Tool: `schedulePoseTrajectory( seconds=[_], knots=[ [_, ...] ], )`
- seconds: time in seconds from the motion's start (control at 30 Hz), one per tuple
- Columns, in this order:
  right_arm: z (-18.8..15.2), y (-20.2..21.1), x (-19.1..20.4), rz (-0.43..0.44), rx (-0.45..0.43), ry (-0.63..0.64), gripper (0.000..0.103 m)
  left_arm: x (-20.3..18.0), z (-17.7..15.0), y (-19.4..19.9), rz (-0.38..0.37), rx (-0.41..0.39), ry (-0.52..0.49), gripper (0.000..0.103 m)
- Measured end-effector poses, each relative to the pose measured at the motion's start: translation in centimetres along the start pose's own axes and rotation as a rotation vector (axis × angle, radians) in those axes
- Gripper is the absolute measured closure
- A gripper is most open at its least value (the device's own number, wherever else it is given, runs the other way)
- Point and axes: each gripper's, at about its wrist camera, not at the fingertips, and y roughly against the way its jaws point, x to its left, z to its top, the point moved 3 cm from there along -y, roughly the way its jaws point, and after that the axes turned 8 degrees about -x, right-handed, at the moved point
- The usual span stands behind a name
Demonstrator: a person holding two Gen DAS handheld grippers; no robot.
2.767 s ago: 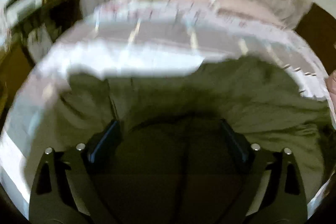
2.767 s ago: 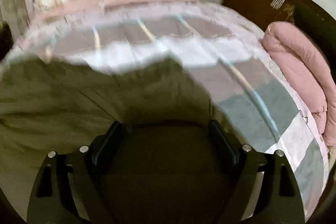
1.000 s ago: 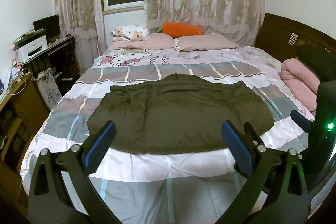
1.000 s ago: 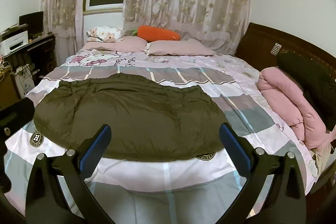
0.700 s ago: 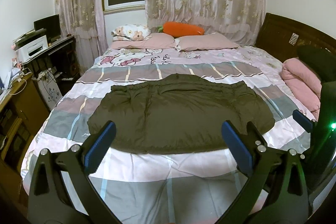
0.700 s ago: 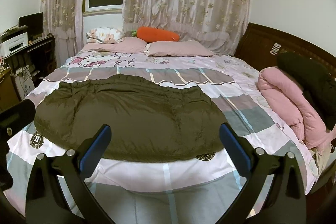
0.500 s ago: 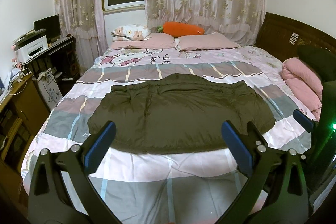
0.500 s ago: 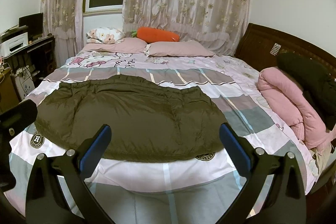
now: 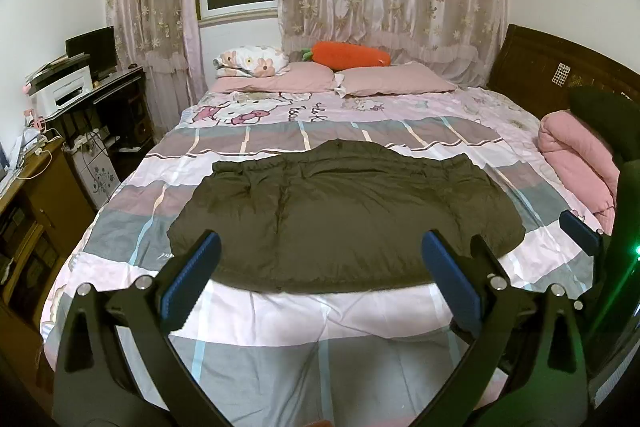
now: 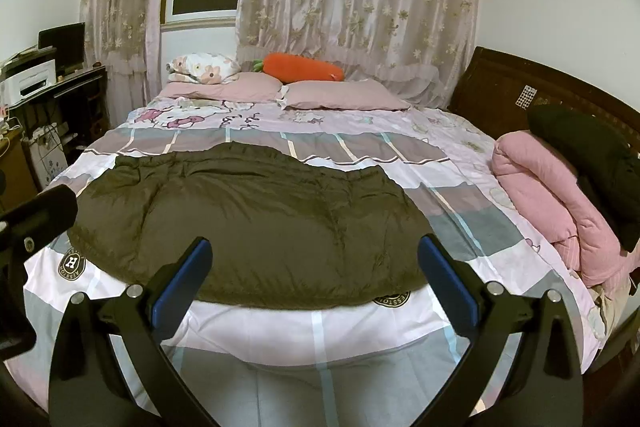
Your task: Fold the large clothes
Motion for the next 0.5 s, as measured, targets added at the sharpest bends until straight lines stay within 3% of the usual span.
schedulePoseTrajectory(
  seconds=[0.5],
  knots=[
    [0.08, 0.05, 0.55, -0.006, 0.002, 0.001, 0.001, 0.26, 0.03, -0.02, 0.003, 0.000, 0.000, 0.002]
  ],
)
